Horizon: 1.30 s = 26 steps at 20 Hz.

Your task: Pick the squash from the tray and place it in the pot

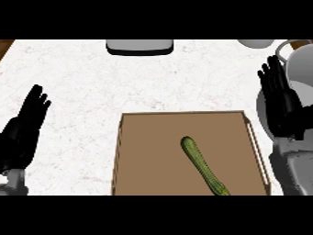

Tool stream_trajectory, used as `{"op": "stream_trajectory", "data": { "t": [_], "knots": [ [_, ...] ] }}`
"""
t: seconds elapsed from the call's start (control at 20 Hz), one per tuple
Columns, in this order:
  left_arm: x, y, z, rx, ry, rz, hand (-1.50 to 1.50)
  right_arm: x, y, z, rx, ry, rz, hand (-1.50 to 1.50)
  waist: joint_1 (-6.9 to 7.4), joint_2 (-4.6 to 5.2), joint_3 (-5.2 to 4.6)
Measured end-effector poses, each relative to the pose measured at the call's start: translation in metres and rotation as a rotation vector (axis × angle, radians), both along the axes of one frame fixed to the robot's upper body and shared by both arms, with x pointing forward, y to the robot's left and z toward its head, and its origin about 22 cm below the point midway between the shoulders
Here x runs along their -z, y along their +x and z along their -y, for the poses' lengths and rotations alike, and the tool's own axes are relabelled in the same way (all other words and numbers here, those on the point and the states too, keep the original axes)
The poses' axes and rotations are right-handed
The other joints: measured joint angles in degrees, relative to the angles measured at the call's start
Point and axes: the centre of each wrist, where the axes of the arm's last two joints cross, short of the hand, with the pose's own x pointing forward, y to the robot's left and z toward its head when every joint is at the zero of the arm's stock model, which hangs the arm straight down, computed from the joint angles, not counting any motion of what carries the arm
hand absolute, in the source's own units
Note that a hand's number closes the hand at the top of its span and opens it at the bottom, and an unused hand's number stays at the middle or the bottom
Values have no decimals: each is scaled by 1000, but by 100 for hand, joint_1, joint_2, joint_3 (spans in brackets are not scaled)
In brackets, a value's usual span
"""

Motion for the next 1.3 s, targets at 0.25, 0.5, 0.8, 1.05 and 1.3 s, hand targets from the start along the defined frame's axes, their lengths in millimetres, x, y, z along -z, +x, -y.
{"op": "stream_trajectory", "data": {
  "t": [0.25,0.5,0.8,1.05,1.3],
  "knots": [
    [-19,13,7,26,2,89,0,-12,15,-22,-342,-34,89,150,241,188,57],
    [-29,21,15,58,-17,128,0,-17,27,-27,-643,-301,232,-150,433,270,56],
    [-28,32,20,50,-37,133,0,13,47,4,-864,-243,374,-150,346,311,76],
    [-34,36,16,40,-40,129,0,0,64,24,-951,-342,392,-150,266,259,70],
    [-30,34,9,29,-37,110,0,-31,67,15,-1110,-578,327,-150,198,214,58]
  ]
}}
